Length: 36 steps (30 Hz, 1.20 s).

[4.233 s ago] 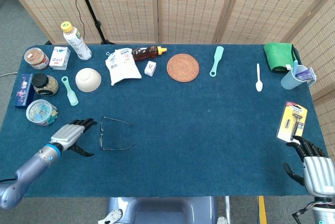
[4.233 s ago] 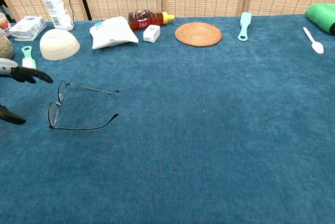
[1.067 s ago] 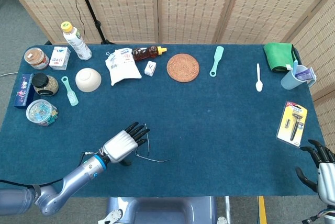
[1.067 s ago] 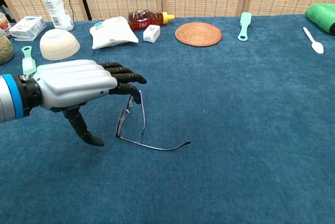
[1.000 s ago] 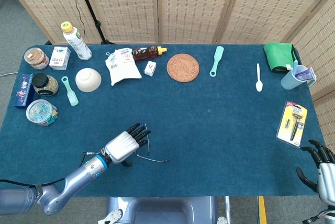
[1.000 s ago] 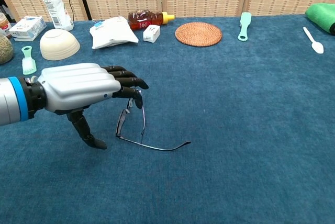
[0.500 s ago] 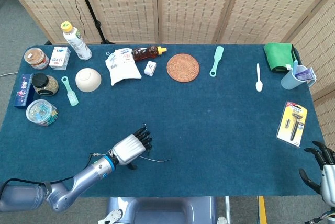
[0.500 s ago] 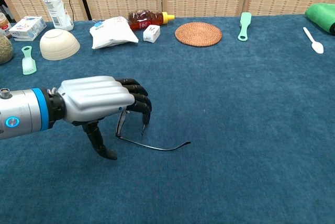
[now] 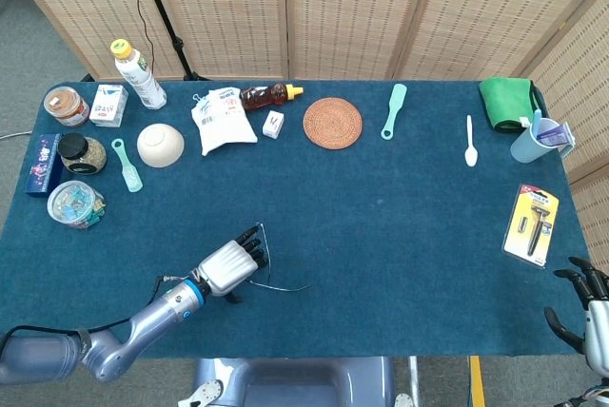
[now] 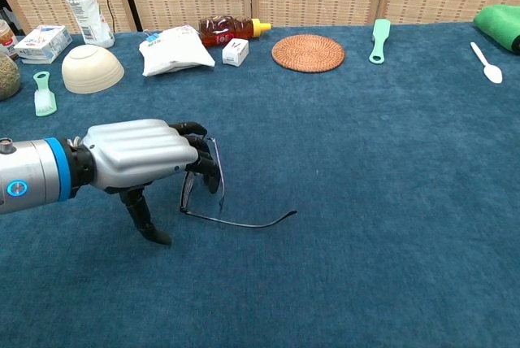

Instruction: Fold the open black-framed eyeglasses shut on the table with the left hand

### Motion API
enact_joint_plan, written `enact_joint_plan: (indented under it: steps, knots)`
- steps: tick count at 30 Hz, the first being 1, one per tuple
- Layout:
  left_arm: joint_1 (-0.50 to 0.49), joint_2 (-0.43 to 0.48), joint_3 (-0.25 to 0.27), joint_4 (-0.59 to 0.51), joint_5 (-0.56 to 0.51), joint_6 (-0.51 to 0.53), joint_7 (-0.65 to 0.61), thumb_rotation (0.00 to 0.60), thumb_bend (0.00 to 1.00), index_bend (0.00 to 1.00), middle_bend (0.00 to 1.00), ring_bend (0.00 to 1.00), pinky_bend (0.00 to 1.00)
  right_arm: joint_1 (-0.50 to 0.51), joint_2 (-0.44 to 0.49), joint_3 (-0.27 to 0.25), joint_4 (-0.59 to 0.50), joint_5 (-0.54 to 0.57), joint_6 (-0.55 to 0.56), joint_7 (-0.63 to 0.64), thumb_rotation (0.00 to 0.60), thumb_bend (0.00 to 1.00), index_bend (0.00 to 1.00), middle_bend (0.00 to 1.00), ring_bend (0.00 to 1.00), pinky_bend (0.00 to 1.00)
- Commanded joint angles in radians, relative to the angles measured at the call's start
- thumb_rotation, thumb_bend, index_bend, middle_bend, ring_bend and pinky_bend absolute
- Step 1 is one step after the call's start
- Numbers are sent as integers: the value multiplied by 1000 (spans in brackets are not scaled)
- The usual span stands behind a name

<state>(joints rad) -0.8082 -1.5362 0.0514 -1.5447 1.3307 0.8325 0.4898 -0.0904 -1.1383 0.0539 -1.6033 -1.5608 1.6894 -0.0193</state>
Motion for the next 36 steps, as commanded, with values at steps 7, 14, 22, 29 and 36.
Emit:
enact_joint_plan:
  steps: [7,14,22,29,36]
  knots:
    - [10,44,9,-4,17,16,14,484,1,422,386,229,0,6,-1,2,-6,-7,-4,-6,600,273,323,208,259,359]
    - [22,68,17,-8,28,21,-1,484,1,422,364,214,0,8,-4,2,-9,-10,-9,-9,600,274,322,208,259,359]
    - [45,106,25,-44,61,60,-22,484,1,422,366,224,0,10,-1,3,-15,-17,-7,-11,600,273,323,208,259,361]
    - [90,183,37,-97,84,127,-56,483,1,422,371,232,0,10,-1,2,-19,-23,-5,-15,600,273,323,208,259,363]
    - [158,252,37,-148,150,257,-148,484,1,399,356,226,0,12,2,1,-30,-31,-4,-27,600,273,322,208,259,363]
